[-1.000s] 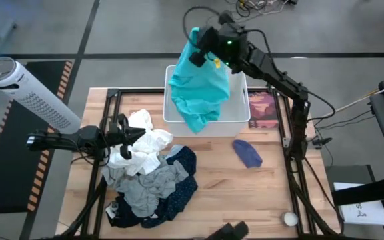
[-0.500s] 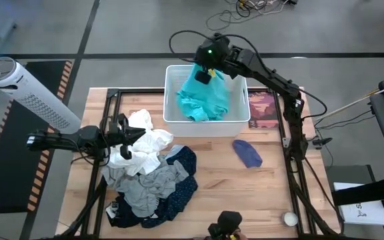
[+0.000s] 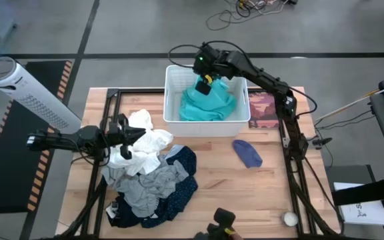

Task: Sort clothes
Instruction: Put the light blue shorts into the laundry bin

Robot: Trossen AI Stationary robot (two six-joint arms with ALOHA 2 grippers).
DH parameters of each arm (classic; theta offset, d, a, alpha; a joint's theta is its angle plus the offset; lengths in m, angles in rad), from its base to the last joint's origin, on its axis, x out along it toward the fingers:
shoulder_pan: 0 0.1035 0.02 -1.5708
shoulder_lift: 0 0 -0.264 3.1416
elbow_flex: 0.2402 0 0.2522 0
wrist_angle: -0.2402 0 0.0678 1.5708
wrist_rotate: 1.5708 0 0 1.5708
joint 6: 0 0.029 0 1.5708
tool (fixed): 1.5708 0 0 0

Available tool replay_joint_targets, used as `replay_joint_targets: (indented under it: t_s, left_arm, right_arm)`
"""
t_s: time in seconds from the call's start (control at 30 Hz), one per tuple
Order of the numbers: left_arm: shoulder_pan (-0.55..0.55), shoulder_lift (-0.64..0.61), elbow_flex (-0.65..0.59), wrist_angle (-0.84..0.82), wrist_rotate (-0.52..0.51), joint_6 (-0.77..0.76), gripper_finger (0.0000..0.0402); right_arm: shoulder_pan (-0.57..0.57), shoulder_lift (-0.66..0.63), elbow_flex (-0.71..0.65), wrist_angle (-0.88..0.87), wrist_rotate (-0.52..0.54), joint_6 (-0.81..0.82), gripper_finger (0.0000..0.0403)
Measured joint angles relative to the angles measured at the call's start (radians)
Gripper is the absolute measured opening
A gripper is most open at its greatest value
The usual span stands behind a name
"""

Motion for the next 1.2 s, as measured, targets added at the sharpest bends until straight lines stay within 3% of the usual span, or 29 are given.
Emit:
replay_joint_targets:
  t_s: [0.1,0.23,0.5,0.73,0.93,1.03,1.2]
  left_arm:
    - [0.000,0.000,0.000,0.000,0.000,0.000,0.0038]
    - [0.000,0.000,0.000,0.000,0.000,0.000,0.0038]
    - [0.000,0.000,0.000,0.000,0.000,0.000,0.0038]
    - [0.000,0.000,0.000,0.000,0.000,0.000,0.0038]
    - [0.000,0.000,0.000,0.000,0.000,0.000,0.0038]
    - [0.000,0.000,0.000,0.000,0.000,0.000,0.0038]
    - [0.000,0.000,0.000,-0.002,0.000,0.000,0.0038]
  right_arm:
    - [0.001,0.007,-0.001,-0.035,-0.075,0.018,0.0027]
    - [0.015,0.012,-0.002,-0.070,-0.141,0.046,0.0087]
    - [0.049,-0.024,0.001,-0.095,-0.137,0.043,0.0226]
    - [0.093,-0.131,0.001,-0.119,-0.133,0.037,0.0277]
    - [0.092,-0.178,0.001,-0.120,-0.133,0.056,0.0243]
    - [0.073,-0.163,-0.016,-0.116,-0.133,0.051,0.0189]
    - [0.021,-0.118,-0.082,-0.105,-0.132,0.045,0.0065]
